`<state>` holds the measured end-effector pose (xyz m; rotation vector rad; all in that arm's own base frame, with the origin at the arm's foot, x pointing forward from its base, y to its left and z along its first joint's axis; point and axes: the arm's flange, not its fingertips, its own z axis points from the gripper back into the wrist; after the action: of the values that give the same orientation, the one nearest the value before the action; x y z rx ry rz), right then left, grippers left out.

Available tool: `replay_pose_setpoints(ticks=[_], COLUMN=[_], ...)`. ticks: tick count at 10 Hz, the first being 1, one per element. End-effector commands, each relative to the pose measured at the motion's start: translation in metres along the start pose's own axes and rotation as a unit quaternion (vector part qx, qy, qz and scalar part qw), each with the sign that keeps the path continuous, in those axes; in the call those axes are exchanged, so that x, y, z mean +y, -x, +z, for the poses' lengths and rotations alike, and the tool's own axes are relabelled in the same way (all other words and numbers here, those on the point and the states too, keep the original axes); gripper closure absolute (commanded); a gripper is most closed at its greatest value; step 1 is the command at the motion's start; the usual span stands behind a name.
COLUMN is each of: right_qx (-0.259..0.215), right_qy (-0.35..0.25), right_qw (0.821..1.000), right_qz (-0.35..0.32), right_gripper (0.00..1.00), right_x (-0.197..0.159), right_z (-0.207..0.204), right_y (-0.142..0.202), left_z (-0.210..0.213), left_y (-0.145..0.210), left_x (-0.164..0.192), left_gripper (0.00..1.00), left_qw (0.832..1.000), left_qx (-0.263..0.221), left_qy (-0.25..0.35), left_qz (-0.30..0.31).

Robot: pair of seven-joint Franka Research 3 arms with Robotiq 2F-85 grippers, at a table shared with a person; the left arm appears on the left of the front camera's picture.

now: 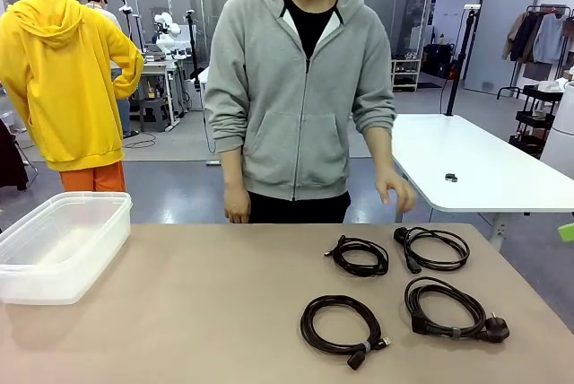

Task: Organize and store the cables.
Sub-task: Place the Power Cable into the Organizing box.

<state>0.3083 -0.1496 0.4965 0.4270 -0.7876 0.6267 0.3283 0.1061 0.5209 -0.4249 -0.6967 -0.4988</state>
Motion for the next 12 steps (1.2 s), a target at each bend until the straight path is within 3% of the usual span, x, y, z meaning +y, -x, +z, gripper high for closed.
replay_pose_setpoints(ticks=[1,9,11,12], right_qx=[-0.003,0.001,0.151,0.198], right_qy=[-0.005,0.0,-0.013,-0.019], right_qw=[1.0,1.0,0.983,0.971], right_qz=[0.009,0.0,0.107,0.135], right_gripper=[0.0,0.0,0.0,0.0], right_x=[-0.002,0.0,0.02,0.023], right_z=[0.0,-0.001,-0.057,-0.078], right_y=[0.001,0.001,-0.023,-0.03], left_z=[0.002,0.002,0.002,0.002], left_y=[0.001,0.001,0.001,0.001], left_x=[0.0,0.0,0.0,0.0], left_gripper=[0.0,0.0,0.0,0.0], left_qw=[1.0,1.0,1.0,1.0], left_qx=[0.0,0.0,0.0,0.0], left_qy=[0.006,0.006,0.006,0.006], left_qz=[-0.007,-0.007,-0.007,-0.007])
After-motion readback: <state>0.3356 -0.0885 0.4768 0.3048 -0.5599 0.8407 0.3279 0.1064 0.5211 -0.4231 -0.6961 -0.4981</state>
